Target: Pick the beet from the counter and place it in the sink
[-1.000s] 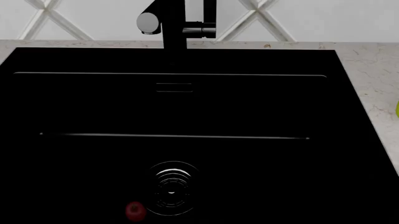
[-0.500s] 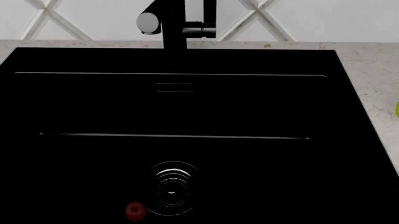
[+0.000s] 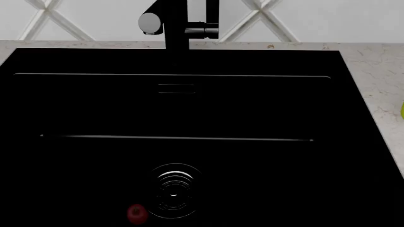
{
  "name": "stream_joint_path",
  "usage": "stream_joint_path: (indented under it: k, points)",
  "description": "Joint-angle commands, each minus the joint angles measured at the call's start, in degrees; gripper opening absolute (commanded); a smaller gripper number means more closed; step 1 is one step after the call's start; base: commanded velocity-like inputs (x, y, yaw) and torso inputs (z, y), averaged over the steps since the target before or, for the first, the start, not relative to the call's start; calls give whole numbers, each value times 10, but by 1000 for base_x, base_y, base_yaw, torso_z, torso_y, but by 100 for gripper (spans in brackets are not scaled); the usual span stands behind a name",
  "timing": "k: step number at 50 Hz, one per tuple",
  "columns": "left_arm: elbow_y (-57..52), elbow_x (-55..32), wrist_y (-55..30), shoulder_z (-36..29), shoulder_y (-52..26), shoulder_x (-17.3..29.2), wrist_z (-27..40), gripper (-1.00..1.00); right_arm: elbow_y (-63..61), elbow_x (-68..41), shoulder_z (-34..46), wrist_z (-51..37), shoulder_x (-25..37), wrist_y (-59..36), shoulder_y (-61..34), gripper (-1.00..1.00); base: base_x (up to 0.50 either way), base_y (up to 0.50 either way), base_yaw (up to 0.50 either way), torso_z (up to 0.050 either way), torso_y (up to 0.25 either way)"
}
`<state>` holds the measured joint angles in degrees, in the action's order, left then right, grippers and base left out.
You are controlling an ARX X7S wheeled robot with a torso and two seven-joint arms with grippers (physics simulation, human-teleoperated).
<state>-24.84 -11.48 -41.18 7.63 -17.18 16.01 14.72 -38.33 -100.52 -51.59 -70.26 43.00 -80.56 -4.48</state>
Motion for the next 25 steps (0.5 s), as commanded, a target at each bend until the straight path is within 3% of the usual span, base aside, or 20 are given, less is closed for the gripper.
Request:
stream_joint_path:
  k: [1,25]
  points:
    - [12,-1,8,-3,-1,0,1,100,7,88,8,73,-30,-8,11,100,0,0,0,0,0]
    - [2,-7,-3,-7,-2,3,6,100,14,166,-24,148,-36,14,68,100,0,0,0,0,0]
